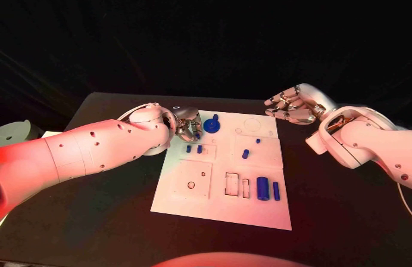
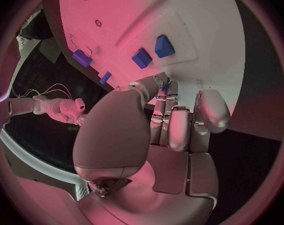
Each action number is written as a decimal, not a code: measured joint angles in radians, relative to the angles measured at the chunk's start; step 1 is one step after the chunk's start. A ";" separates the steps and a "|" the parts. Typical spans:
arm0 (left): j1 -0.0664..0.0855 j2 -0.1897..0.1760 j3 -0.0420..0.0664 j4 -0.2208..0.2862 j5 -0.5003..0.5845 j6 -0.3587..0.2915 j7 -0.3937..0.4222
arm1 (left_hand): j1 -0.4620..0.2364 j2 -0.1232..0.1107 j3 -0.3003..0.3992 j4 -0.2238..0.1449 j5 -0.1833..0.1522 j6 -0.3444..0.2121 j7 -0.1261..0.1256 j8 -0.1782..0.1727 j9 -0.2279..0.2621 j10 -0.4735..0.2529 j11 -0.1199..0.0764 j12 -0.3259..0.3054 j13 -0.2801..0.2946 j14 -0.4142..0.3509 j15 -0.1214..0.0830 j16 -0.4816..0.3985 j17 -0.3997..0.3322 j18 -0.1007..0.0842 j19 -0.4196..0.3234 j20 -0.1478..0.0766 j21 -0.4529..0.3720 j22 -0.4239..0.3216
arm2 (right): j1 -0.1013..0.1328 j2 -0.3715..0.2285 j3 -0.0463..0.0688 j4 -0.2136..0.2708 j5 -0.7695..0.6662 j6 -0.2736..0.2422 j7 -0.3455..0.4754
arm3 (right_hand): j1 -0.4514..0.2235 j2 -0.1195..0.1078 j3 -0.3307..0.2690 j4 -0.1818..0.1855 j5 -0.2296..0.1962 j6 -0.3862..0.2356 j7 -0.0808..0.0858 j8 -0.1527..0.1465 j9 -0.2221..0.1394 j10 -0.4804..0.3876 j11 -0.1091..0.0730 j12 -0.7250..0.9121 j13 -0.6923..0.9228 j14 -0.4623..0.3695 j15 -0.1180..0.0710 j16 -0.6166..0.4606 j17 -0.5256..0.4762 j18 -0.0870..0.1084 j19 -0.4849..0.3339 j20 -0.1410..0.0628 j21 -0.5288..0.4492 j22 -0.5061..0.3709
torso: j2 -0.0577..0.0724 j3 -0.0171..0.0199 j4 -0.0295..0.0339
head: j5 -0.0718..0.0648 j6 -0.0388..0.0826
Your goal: Assemble the parts on the task board
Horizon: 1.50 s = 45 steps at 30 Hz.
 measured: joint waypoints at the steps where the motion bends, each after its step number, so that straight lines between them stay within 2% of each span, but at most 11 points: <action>1: 0.000 0.000 0.000 0.000 0.000 0.001 0.000 | 0.000 0.000 0.000 0.000 0.000 0.000 0.000 0.000 0.000 0.000 0.000 0.000 0.000 0.000 0.000 0.000 0.000 0.000 0.000 0.000 0.000 0.000 | 0.000 0.000 0.000 0.000 0.000 0.000 0.000 | 0.000 0.000 0.000 0.000 0.000 0.000 0.000 0.000 0.000 0.000 0.000 0.000 0.000 0.000 0.000 0.000 0.000 0.000 0.000 0.000 0.000 0.000 | 0.000 0.0000 0.0000 | 0.000 0.000; 15: 0.000 -0.001 0.000 0.004 0.000 0.002 -0.001 | -0.004 0.004 -0.003 -0.003 0.000 0.007 -0.007 0.000 0.002 0.023 -0.009 0.000 0.007 0.004 -0.004 0.000 -0.001 0.000 0.000 0.000 0.000 0.003 | 0.000 -0.001 0.000 0.000 0.000 0.000 0.000 | 0.000 0.000 0.000 0.000 0.000 0.000 0.000 0.000 0.000 0.000 0.000 0.000 -0.003 0.000 0.000 0.000 0.000 0.000 0.000 0.000 0.000 0.000 | 0.000 -0.0002 0.0000 | 0.000 -0.001; 19: 0.000 0.000 0.000 0.003 0.000 0.002 -0.002 | -0.014 0.001 -0.007 -0.007 0.000 0.007 -0.007 -0.013 0.002 0.023 -0.009 -0.009 0.011 0.004 -0.004 0.000 -0.001 0.000 0.000 0.000 0.000 0.004 | 0.000 -0.001 0.000 0.000 0.000 0.000 0.000 | 0.000 0.000 0.000 0.000 0.000 0.000 0.000 0.000 0.000 0.000 0.000 0.000 -0.003 0.000 0.000 0.000 0.000 0.000 0.000 0.000 0.000 0.000 | 0.000 -0.0001 0.0000 | 0.000 -0.001; 24: 0.000 0.003 0.000 0.000 0.000 0.007 -0.005 | -0.028 -0.004 -0.007 -0.007 0.000 -0.020 0.012 -0.034 -0.008 0.001 0.012 -0.027 0.007 0.004 -0.004 0.000 -0.007 0.000 0.000 0.000 0.000 0.003 | 0.000 -0.001 0.000 0.000 0.000 0.000 0.000 | 0.000 0.000 0.000 0.000 0.000 0.000 0.000 0.000 0.000 0.000 0.000 -0.004 -0.004 0.000 0.000 0.000 0.000 0.000 0.000 0.000 0.000 0.000 | 0.000 -0.0001 0.0000 | 0.000 -0.002; 28: -0.001 0.006 -0.001 -0.004 0.000 0.013 -0.008 | -0.037 -0.012 -0.014 -0.006 0.000 -0.053 0.020 -0.046 -0.019 -0.011 0.018 -0.035 0.003 0.000 0.000 0.000 -0.017 0.000 0.004 0.004 -0.012 -0.005 | 0.000 -0.001 0.000 0.000 0.000 0.000 0.000 | -0.002 -0.002 0.002 0.002 0.000 0.000 0.000 0.000 0.000 0.000 0.000 -0.004 -0.005 0.000 0.000 0.000 -0.001 0.000 0.000 0.000 0.000 -0.001 | 0.000 0.0000 -0.0005 | -0.001 -0.003; 45: -0.004 0.007 -0.001 -0.009 0.000 0.025 -0.020 | -0.042 -0.011 -0.018 -0.005 0.000 -0.067 0.023 -0.046 -0.025 -0.018 0.018 -0.041 0.002 0.000 0.000 0.000 -0.024 0.000 0.004 0.004 -0.012 -0.007 | 0.000 -0.002 0.000 0.000 0.000 0.000 0.000 | -0.004 -0.004 0.003 0.003 0.000 0.000 0.000 0.000 0.000 0.000 0.000 -0.004 -0.006 0.000 0.000 -0.006 -0.003 0.000 -0.004 0.004 0.000 -0.003 | 0.000 0.0001 0.0000 | -0.002 -0.005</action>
